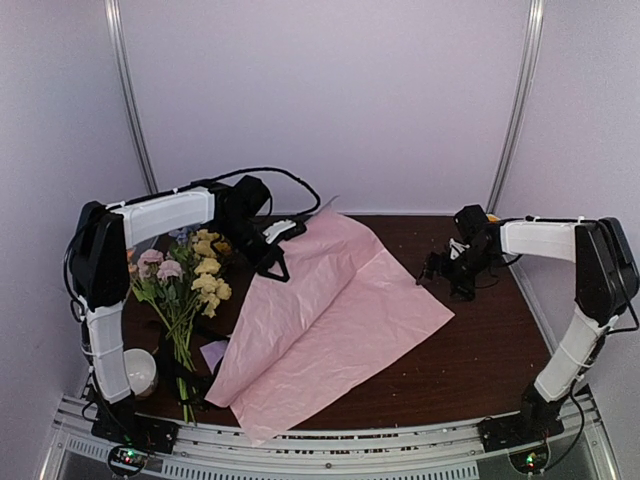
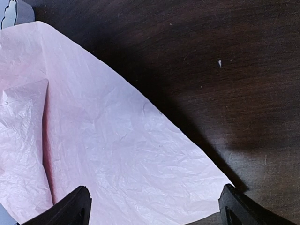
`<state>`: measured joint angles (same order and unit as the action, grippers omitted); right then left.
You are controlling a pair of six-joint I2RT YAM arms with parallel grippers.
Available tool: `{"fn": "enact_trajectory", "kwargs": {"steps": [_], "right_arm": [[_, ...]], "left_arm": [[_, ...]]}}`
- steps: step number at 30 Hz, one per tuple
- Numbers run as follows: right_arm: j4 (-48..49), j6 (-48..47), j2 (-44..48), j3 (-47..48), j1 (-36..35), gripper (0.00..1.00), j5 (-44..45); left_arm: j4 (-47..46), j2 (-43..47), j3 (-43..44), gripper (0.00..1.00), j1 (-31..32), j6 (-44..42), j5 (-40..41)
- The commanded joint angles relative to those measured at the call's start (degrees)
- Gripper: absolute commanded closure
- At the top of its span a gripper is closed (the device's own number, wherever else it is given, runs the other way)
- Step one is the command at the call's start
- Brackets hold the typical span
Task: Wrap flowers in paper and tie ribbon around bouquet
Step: Pick up the folded wrapping paper from the center of the board, then flatten the folded wrapping paper at the center of the board.
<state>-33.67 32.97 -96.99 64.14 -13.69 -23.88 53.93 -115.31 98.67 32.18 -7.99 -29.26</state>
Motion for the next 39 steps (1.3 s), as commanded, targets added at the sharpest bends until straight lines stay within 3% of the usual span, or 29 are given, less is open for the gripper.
{"fn": "enact_trajectory", "kwargs": {"steps": [1,6,9,15,21,25,28,29,33,39], "right_arm": [[2.64,1.8,-1.37,-0.69,-0.01,0.04,-2.96],[-10.07,-2.67,-0.92,2.43,0.13,0.0,8.91],[-12.86,-3.19,-1.22,0.95,0.49,0.0,11.91],[-2.25,0.33,-4.52,-3.08,1.48,0.05,1.79],[7.16,3.42,-4.84,-4.29,1.04,0.26,-7.88],[11.12,5.34,-3.23,-5.6,1.0,0.61,-11.34],[9.5,4.73,-1.58,-5.43,1.14,0.96,-10.88],[7.37,4.0,-0.83,-4.91,1.32,1.0,-9.15],[-2.39,1.37,4.38,-4.47,2.97,1.0,-1.54],[-16.57,-1.84,17.21,-8.6,7.56,1.0,4.35]], "left_arm": [[-1.08,-1.13,-0.41,1.0,-0.57,-2.39,-0.52],[-1.19,-1.42,-0.87,1.0,-0.54,-2.72,-0.31],[-1.47,-1.43,-0.68,1.0,-0.56,-2.7,-0.3],[-1.7,-1.73,-0.72,1.0,-0.59,-2.95,-0.91],[-1.81,-1.74,-0.81,1.0,-0.57,-2.91,-1.43],[-1.81,-1.52,-0.52,1.0,-0.55,-2.94,-1.53],[-1.79,-0.65,-0.22,1.0,-0.56,-3.07,-2.38],[-1.81,-0.13,-0.05,1.0,-0.58,-3.08,-2.69],[-0.26,1.59,2.37,1.0,-0.59,-3.28,-1.87],[5.35,-1.17,12.77,1.0,-0.47,-4.62,-3.07]]}}
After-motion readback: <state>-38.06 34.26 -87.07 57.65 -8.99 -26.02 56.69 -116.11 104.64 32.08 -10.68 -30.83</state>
